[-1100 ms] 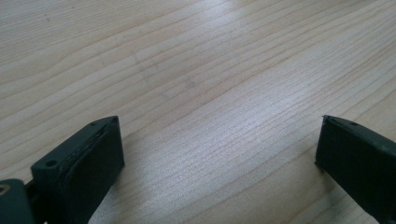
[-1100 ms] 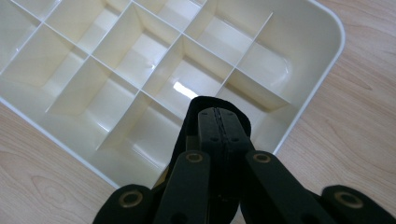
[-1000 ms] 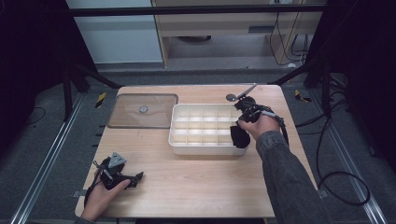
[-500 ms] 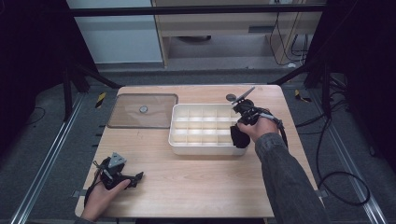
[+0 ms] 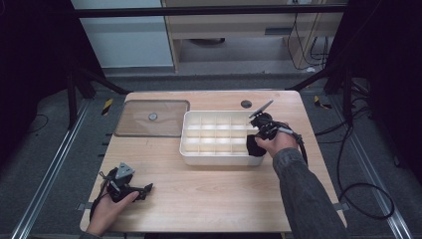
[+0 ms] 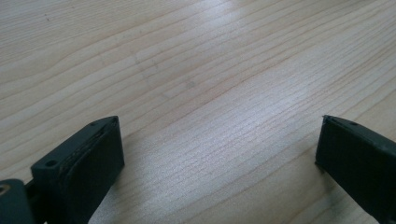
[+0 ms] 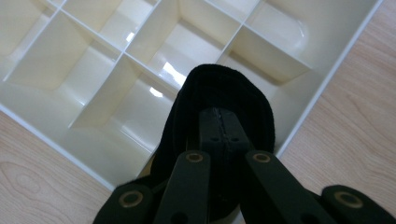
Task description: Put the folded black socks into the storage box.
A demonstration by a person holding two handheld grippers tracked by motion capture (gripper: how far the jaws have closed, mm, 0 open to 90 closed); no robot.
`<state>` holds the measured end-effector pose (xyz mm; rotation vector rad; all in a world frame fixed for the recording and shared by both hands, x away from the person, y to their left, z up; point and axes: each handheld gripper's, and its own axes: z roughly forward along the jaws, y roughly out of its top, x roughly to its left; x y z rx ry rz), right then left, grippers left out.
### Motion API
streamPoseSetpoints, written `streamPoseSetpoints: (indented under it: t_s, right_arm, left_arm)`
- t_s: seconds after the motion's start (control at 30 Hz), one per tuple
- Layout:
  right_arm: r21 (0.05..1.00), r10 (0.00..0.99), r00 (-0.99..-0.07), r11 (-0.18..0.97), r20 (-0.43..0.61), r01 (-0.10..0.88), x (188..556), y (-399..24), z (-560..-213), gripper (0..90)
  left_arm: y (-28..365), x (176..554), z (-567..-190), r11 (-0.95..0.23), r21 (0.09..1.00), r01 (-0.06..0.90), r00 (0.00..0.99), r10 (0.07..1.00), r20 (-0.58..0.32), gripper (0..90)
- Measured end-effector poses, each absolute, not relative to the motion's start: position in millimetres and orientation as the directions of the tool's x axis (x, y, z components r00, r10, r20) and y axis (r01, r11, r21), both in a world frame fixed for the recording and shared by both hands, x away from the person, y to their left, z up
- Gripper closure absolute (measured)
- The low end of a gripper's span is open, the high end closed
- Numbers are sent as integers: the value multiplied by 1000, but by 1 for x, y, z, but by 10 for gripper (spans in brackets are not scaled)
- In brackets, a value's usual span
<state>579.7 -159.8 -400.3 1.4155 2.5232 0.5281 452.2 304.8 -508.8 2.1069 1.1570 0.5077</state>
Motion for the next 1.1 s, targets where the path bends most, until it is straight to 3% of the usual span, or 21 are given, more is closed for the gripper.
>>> streamPoseSetpoints:
  t_s: [1.1]
  right_arm:
    - [356, 863, -502, 451, 61, 818, 572, -162, -437, 900]
  left_arm:
    - [304, 452, -509, -387, 709, 589, 531, 847, 22, 0]
